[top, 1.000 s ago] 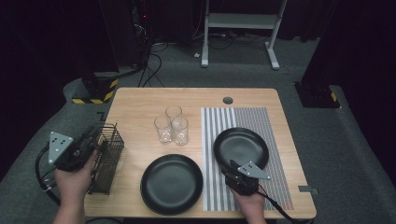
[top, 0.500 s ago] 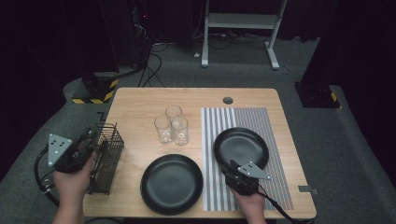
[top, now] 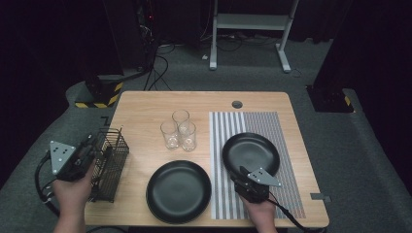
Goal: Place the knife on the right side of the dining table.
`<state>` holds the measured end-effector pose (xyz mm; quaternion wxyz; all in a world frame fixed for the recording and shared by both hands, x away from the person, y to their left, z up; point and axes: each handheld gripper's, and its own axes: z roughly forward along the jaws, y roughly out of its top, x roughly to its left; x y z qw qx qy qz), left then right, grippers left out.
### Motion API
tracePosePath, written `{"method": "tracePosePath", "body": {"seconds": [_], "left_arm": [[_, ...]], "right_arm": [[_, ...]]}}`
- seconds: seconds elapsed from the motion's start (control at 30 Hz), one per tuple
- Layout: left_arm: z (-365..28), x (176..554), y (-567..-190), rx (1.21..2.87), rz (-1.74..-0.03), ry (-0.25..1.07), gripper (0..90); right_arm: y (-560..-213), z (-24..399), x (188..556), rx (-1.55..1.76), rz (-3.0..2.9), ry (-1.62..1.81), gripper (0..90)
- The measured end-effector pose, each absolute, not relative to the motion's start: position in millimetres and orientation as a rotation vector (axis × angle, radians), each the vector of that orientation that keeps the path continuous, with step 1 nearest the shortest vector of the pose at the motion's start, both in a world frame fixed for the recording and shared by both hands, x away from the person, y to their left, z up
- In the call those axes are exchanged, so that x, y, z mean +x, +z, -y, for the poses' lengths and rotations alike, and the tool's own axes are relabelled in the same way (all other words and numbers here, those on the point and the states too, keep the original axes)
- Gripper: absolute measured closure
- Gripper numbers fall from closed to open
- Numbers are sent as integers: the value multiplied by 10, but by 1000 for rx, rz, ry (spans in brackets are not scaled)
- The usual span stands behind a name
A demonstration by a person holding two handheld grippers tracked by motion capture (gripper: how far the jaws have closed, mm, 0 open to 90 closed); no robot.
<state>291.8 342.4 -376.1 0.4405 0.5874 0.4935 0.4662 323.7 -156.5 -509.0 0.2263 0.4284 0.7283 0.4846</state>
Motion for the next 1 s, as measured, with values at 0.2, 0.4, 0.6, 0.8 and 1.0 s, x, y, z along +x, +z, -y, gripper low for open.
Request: {"method": "tracePosePath", "body": {"seconds": [0.2,0.4,0.6,0.8,1.0], "left_arm": [[-3450,2903,-3716,1447,-1231,1185,816],[-3473,2889,-3680,1406,-1226,1154,830],[-3448,2878,-3648,1388,-1200,1158,830],[-3448,2866,-3614,1360,-1185,1149,830],[-3440,2847,-3605,1348,-1180,1144,830]], "right_arm": [[-5088,1567,3237,1182,-2003,1333,532],[-5094,1567,3239,1190,-2000,1334,533],[-5089,1570,3237,1186,-1996,1334,534],[-5090,1573,3232,1182,-1996,1333,525],[-5093,1574,3239,1177,-2000,1328,514]]}}
